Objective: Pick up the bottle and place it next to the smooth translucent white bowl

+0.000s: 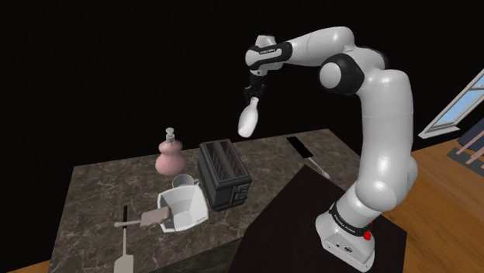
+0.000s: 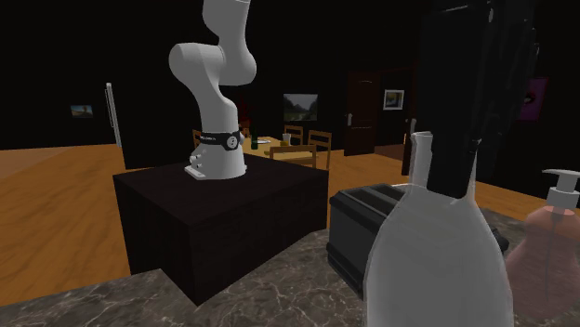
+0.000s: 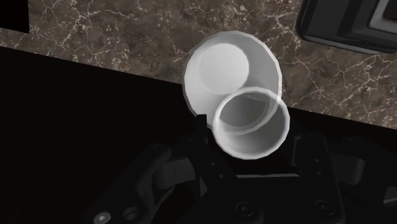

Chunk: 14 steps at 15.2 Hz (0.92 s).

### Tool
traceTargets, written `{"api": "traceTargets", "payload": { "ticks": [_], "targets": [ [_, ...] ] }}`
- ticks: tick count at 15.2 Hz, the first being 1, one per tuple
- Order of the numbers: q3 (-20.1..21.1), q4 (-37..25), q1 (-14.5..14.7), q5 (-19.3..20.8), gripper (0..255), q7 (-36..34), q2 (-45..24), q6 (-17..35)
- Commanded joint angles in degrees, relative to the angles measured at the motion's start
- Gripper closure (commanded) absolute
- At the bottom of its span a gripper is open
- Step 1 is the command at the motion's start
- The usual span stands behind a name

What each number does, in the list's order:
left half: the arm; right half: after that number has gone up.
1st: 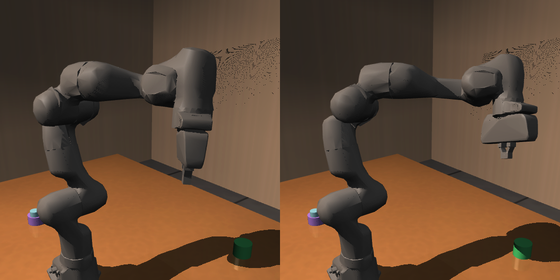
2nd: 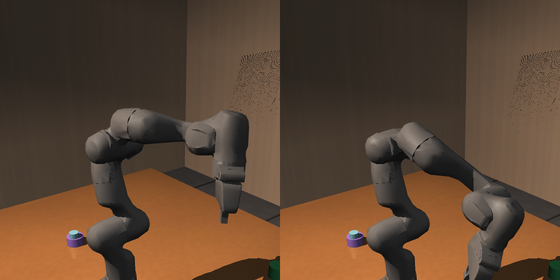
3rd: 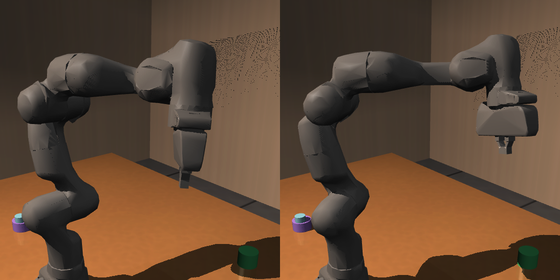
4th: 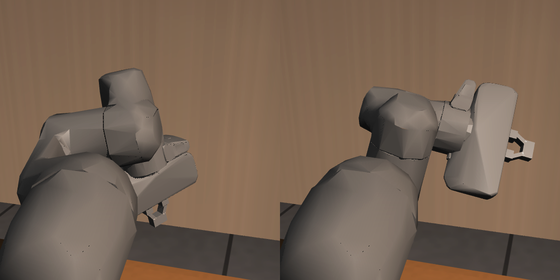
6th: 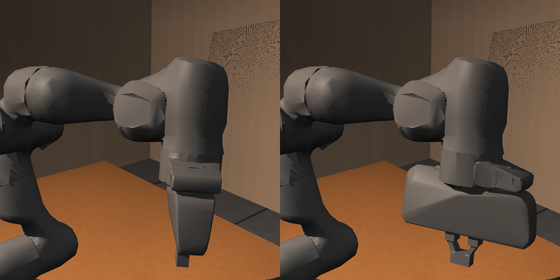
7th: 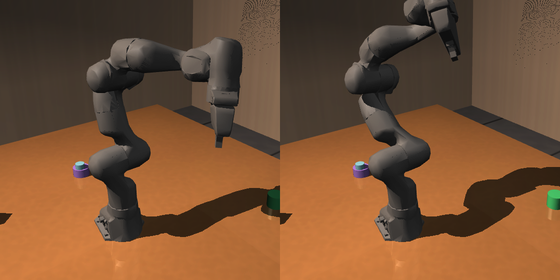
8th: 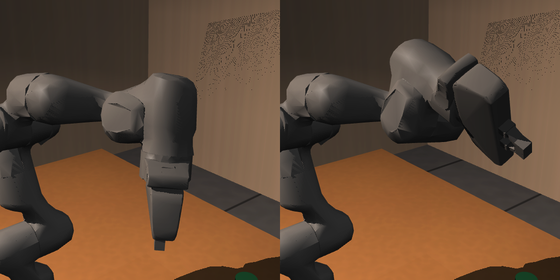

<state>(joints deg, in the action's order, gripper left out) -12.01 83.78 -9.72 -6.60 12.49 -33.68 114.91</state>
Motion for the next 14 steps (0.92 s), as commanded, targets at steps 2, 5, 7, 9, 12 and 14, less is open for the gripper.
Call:
{"api": "traceTargets", "payload": {
  "ticks": [2,5,7,9,12,14],
  "targets": [
    [-0.1,-1.3,0.0,0.2,255,-0.1,0.8,-2.0],
    [-0.2,-2.5,0.0,0.4,255,-0.2,1.5,-4.0],
    [-0.3,-3.4,0.0,0.5,255,-0.3,1.9,-5.3],
    [-0.3,-4.4,0.0,0.5,255,-0.3,2.2,-6.6],
    [-0.4,-6.0,-0.1,0.7,255,-0.4,2.7,-8.7],
    [-0.4,-7.2,-0.1,0.7,255,-0.5,2.9,-10.1]
  ]
}}
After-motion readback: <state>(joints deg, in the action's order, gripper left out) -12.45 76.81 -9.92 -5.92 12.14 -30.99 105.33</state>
